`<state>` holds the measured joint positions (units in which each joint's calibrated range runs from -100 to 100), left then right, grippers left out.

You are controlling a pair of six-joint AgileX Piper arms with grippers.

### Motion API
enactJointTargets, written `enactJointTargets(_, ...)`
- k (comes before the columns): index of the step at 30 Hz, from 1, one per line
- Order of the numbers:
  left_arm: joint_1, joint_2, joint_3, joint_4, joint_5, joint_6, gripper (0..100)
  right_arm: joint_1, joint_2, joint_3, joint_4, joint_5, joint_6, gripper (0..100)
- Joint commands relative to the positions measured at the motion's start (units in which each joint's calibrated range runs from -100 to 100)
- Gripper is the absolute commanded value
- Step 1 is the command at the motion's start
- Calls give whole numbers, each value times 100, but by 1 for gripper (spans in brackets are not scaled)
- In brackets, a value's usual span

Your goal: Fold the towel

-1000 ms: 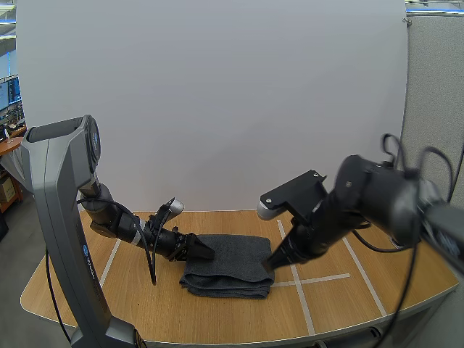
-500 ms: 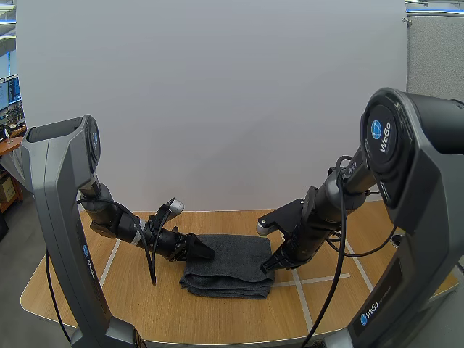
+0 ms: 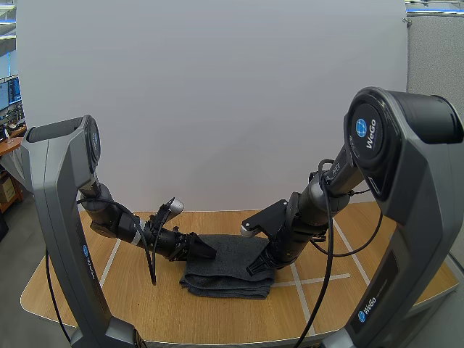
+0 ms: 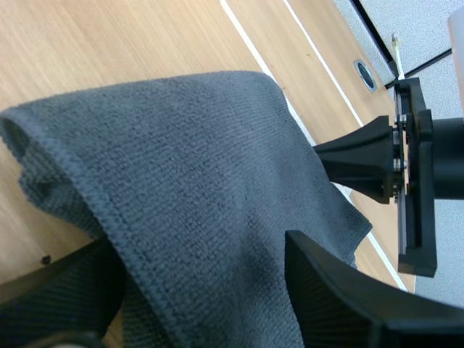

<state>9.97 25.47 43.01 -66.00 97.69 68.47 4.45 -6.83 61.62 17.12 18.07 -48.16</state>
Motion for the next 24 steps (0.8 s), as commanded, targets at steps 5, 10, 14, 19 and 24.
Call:
enactJointTargets(5,-25,88,17,233,-419,-45,99,148,153,-33,18,-273,-65,0)
enactJointTargets(10,-25,88,17,242,-340,-44,99,461,153,-33,18,-273,-65,0)
enactJointTargets(14,-25,88,17,242,-320,-44,99,492,153,-33,18,-297,-65,0)
enactJointTargets(19,-25,88,17,153,-306,-34,99,492,153,-33,18,-297,-65,0)
enactJointTargets(24,-122,90,17,156,-217,4,99,492,153,-33,18,-297,-65,0)
